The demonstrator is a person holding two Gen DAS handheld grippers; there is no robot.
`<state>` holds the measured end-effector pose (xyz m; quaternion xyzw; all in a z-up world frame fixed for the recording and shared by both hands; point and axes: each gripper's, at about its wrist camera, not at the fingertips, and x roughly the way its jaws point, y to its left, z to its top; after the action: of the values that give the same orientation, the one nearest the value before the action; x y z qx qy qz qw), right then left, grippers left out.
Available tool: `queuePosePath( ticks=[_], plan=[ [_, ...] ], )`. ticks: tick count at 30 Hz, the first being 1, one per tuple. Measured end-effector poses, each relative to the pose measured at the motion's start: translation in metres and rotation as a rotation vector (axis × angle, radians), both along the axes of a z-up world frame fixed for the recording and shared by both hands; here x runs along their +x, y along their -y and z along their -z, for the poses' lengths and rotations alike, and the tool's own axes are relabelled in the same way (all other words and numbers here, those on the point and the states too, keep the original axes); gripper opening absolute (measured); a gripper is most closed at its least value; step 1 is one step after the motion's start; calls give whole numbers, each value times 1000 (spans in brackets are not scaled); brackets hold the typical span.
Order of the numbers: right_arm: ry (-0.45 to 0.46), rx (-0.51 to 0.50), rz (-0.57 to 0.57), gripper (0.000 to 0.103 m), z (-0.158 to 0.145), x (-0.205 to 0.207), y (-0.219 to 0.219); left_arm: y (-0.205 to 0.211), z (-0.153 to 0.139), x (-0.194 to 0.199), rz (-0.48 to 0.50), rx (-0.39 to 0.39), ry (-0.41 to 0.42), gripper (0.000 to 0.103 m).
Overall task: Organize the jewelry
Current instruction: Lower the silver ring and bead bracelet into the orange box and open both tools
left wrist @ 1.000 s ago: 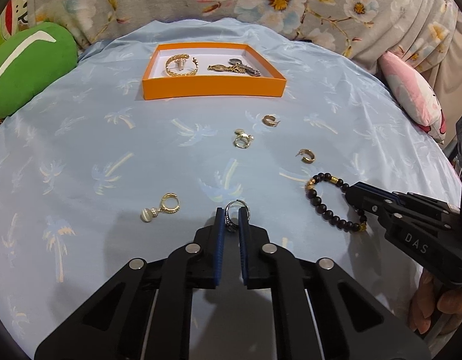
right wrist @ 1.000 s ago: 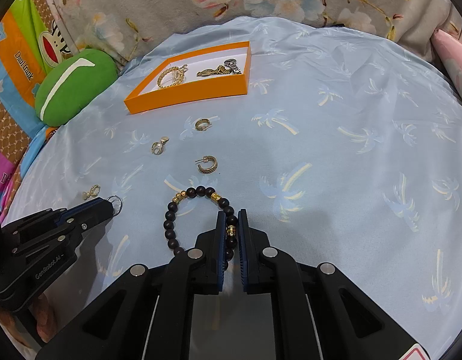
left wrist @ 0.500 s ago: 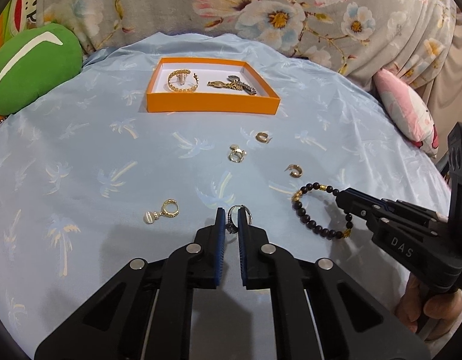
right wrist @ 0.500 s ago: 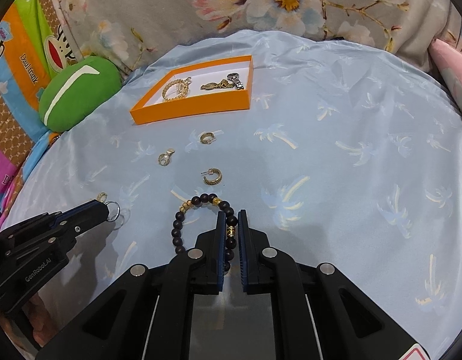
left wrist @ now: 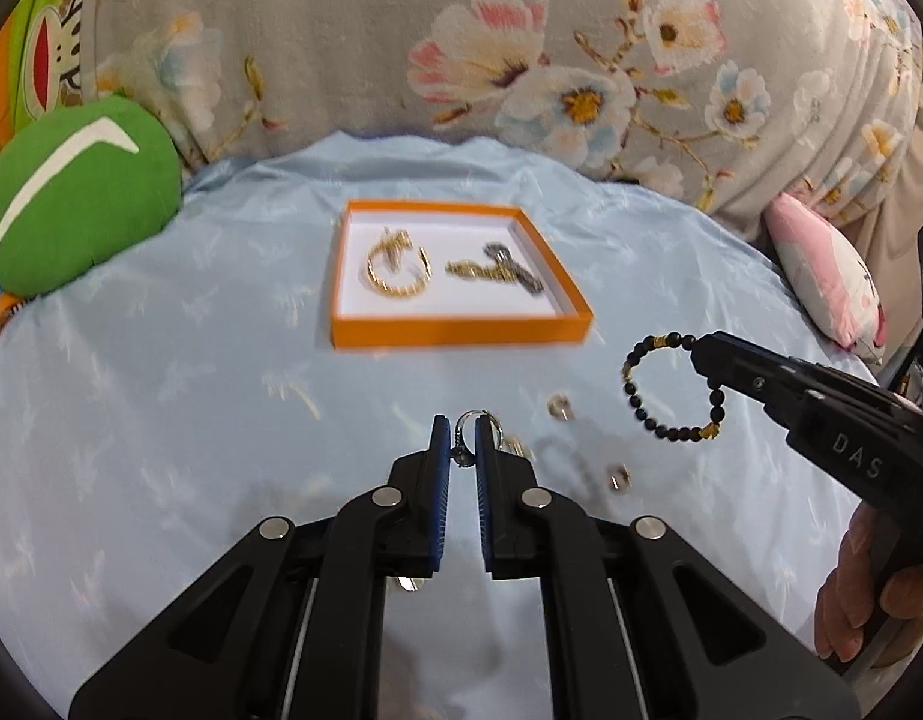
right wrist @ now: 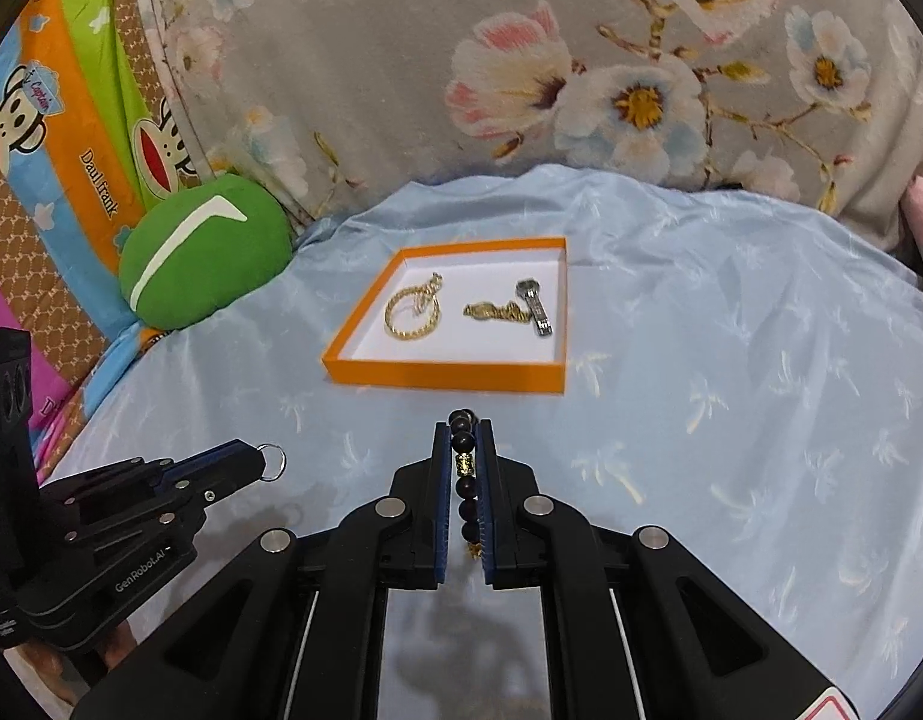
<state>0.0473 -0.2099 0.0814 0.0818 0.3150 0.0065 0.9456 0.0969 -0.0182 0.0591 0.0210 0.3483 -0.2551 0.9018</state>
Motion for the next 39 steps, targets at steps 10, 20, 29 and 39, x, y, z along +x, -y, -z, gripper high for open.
queuePosePath(
  ticks=[10,20,29,39],
  plan=[
    [25,83,-49,7,-9,115,3,26,-22,112,-46,-67,6,7],
    [-141,151,-11,7,67,170,29,64,35,172,-32,-21,-97,8],
    [-171,35,66,11,85,165,36,65,58,173,-38,20,-127,8],
    [-89,-36,91,25,73,138,32,47,52,158,-102,-2,-48,64]
  ],
)
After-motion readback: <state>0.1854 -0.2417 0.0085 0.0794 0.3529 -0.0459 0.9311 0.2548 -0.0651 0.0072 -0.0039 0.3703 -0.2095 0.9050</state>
